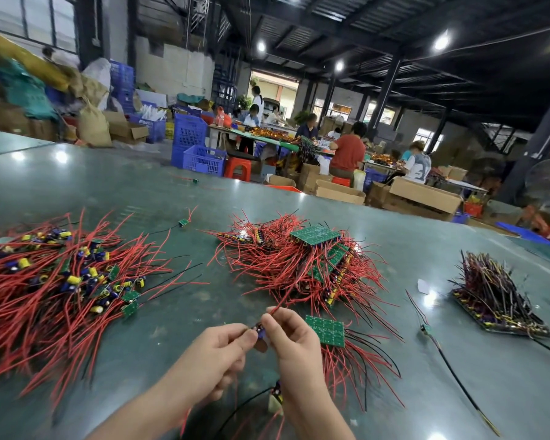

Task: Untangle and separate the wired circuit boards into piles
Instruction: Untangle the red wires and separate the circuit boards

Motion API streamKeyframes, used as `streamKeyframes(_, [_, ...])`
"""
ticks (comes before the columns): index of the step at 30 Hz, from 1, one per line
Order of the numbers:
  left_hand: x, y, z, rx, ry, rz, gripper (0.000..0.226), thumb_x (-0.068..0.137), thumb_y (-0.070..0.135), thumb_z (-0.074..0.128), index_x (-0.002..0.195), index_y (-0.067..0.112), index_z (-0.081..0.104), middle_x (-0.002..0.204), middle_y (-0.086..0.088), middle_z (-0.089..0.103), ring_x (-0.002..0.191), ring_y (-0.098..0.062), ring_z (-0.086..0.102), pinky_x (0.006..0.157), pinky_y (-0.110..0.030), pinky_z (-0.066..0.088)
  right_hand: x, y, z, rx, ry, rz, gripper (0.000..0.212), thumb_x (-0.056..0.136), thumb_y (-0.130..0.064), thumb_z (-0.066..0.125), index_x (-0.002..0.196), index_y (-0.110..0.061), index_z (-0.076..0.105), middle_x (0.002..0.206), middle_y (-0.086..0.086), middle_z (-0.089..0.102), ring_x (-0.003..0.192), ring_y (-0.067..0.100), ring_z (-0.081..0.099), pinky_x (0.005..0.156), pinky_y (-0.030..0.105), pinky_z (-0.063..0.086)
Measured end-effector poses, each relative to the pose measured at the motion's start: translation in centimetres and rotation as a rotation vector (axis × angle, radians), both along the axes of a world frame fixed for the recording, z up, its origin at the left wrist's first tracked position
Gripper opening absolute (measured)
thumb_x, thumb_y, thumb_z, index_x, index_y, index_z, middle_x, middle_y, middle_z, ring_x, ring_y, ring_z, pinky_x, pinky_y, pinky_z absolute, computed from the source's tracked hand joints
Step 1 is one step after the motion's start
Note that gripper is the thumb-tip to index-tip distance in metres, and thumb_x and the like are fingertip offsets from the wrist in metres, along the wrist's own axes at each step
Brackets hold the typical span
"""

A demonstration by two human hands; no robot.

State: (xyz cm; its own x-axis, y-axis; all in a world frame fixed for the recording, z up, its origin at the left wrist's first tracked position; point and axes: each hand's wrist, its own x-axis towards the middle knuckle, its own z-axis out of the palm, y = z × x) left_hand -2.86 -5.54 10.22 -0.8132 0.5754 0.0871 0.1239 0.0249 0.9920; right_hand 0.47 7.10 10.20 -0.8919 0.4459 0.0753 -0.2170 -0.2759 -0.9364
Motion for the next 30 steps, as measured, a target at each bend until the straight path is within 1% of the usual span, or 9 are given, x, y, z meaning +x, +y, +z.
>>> streamKeyframes(3, [0.3, 0.3, -0.2, 0.067, 0.065, 0.061, 0.041, 0.091, 0.024, 0.054, 0.092, -0.018, 0.056, 0.065, -0.028, 0.037, 0.054, -0.048, 0.028, 0.035, -0.014, 0.029, -0.2, -0.3, -0.4, -0.043, -0.012, -0.080, 0.018, 0.084, 0.009, 0.058, 0.073, -0.006, 0.062, 0.057, 0.003, 0.059, 0.049, 0.007, 0.054, 0.044, 0.017, 0.044])
streamKeyframes(4, [0.4, 0.4, -0.4, 0.067, 0.077, 0.069, 0.037, 0.092, 0.018, 0.053, 0.091, -0.019, 0.058, 0.054, -0.022, 0.042, 0.038, -0.028, 0.033, 0.036, -0.011, 0.031, -0.2, -0.4, -0.5, -0.059, -0.016, -0.089, 0.019, 0.084, 0.009, 0.058, 0.073, -0.006, 0.062, 0.059, 0.004, 0.059, 0.049, 0.008, 0.054, 0.045, 0.017, 0.044])
streamKeyframes(6, [0.7, 0.5, -0.4, 0.054, 0.107, 0.082, 0.031, 0.092, 0.013, 0.053, 0.089, -0.017, 0.062, 0.036, 0.003, 0.046, 0.031, -0.003, 0.041, 0.039, -0.006, 0.033, -0.3, -0.3, -0.6, -0.089, -0.016, -0.081, 0.017, 0.083, 0.007, 0.060, 0.074, -0.007, 0.064, 0.062, 0.005, 0.060, 0.054, 0.009, 0.055, 0.049, 0.019, 0.045])
streamKeyframes(8, [0.9, 0.6, -0.2, 0.046, 0.106, 0.074, 0.028, 0.092, 0.013, 0.053, 0.090, -0.013, 0.065, 0.036, 0.012, 0.049, 0.034, 0.008, 0.044, 0.039, -0.003, 0.033, -0.2, 0.0, -0.5, -0.094, -0.016, -0.092, 0.016, 0.080, 0.004, 0.064, 0.075, -0.010, 0.067, 0.065, 0.002, 0.062, 0.059, 0.009, 0.057, 0.056, 0.019, 0.046])
streamKeyframes(14, [1.3, 0.8, 0.2, 0.069, 0.082, 0.077, 0.029, 0.093, 0.015, 0.052, 0.094, -0.012, 0.065, 0.036, 0.014, 0.049, 0.034, 0.012, 0.042, 0.039, -0.002, 0.031, 0.0, 0.3, -0.3, -0.075, -0.034, -0.186, 0.012, 0.077, 0.000, 0.070, 0.073, -0.012, 0.069, 0.064, -0.007, 0.066, 0.056, -0.001, 0.056, 0.054, 0.010, 0.043])
streamKeyframes(20, [1.8, 1.3, 1.0, 0.082, 0.046, 0.089, 0.018, 0.092, 0.006, 0.052, 0.092, -0.003, 0.068, 0.031, 0.016, 0.045, 0.032, 0.014, 0.041, 0.040, 0.002, 0.030, 0.0, 1.6, 0.2, -0.138, -0.054, -0.294, 0.011, 0.075, -0.001, 0.072, 0.076, -0.011, 0.070, 0.064, -0.011, 0.068, 0.056, -0.007, 0.057, 0.065, 0.018, 0.039])
streamKeyframes(23, [2.1, 1.3, 1.4, 0.080, 0.045, 0.074, 0.018, 0.092, 0.006, 0.052, 0.095, -0.003, 0.067, 0.031, 0.017, 0.045, 0.032, 0.013, 0.042, 0.041, 0.002, 0.030, -0.1, 2.7, 0.4, -0.195, -0.077, -0.357, 0.012, 0.076, -0.002, 0.072, 0.074, -0.014, 0.069, 0.060, -0.013, 0.067, 0.055, -0.003, 0.054, 0.062, 0.019, 0.036])
streamKeyframes(27, [2.4, 1.4, 1.7, 0.064, 0.043, 0.047, 0.018, 0.093, 0.004, 0.051, 0.098, -0.003, 0.067, 0.033, 0.019, 0.047, 0.032, 0.014, 0.041, 0.040, 0.002, 0.029, -0.1, 3.7, 0.3, -0.253, -0.110, -0.406, 0.012, 0.077, -0.003, 0.072, 0.079, -0.014, 0.069, 0.062, -0.013, 0.066, 0.064, 0.003, 0.051, 0.061, 0.020, 0.034])
streamKeyframes(30, [2.4, 1.4, 1.6, 0.053, 0.046, 0.026, 0.018, 0.093, 0.006, 0.052, 0.096, -0.003, 0.067, 0.034, 0.020, 0.048, 0.032, 0.013, 0.041, 0.041, 0.001, 0.030, -0.1, 4.3, 0.4, -0.337, -0.138, -0.438, 0.011, 0.078, -0.002, 0.070, 0.079, -0.012, 0.067, 0.071, -0.006, 0.062, 0.056, 0.005, 0.042, 0.054, 0.019, 0.031])
